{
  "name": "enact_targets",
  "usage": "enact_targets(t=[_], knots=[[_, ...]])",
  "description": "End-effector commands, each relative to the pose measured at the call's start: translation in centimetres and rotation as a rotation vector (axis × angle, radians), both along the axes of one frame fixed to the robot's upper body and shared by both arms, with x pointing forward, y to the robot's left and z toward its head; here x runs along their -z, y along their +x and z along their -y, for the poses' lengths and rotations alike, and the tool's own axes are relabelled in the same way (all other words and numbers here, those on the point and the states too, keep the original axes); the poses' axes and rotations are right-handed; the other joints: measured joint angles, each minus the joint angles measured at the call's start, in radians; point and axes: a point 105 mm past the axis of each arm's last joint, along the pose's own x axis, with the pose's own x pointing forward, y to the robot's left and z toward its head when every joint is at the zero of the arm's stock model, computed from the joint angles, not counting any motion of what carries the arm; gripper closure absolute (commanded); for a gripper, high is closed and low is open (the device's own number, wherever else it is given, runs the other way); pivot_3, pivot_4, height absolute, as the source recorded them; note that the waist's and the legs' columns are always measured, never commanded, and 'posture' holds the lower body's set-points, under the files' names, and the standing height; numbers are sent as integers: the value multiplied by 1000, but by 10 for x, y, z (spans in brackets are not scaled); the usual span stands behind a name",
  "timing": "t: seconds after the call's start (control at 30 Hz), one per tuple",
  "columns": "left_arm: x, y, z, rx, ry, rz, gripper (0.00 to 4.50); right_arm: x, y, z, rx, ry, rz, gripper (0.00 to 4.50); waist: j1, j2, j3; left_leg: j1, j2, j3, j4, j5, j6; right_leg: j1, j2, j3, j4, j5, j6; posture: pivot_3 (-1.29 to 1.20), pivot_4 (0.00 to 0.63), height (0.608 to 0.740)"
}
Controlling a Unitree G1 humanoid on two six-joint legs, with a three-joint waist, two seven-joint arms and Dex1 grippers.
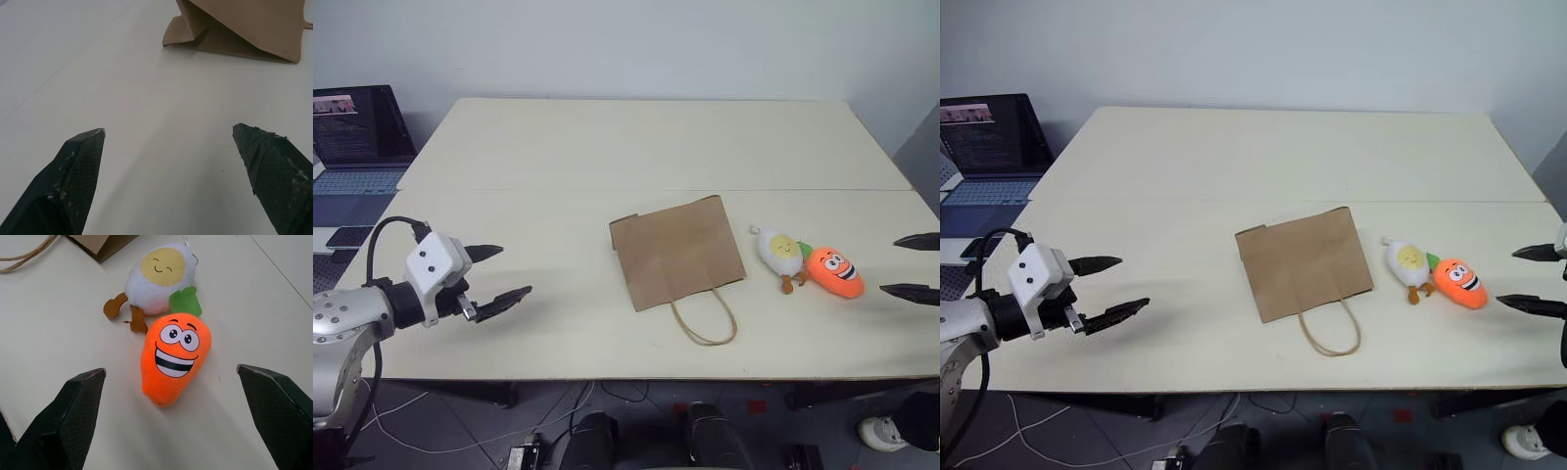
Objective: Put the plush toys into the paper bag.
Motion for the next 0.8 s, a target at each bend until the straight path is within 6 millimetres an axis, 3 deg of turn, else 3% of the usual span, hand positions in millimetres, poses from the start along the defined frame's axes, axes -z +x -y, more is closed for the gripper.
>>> enact_targets(t=[0.03, 0.43, 0.6, 0.8], knots=[[-14, -1, 3, 24, -40, 55, 45, -12, 2, -3, -18, -2, 49, 0, 0, 0, 0, 0, 0, 0, 0, 0, 0, 0, 0, 0, 0, 0, 0, 0, 150, 740], [-10, -3, 33, 172, -28, -10, 45, -19, -11, -22, -73, 27, 53, 0, 2, 0, 0, 0, 0, 0, 0, 0, 0, 0, 0, 0, 0, 0, 0, 0, 150, 740], [-12, -8, 71, 326, -11, -8, 45, -22, -24, -45, -136, 57, 34, 0, 9, 0, 0, 0, 0, -1, 1, 0, 0, 1, 1, 0, 1, 0, 0, 0, 150, 740], [-4, -11, 132, 554, -16, -28, 45, -20, -46, -90, -237, 93, -32, 0, 19, 0, 0, 0, -4, -1, 1, 0, 0, 2, 2, 0, 0, 0, 0, 0, 150, 740]])
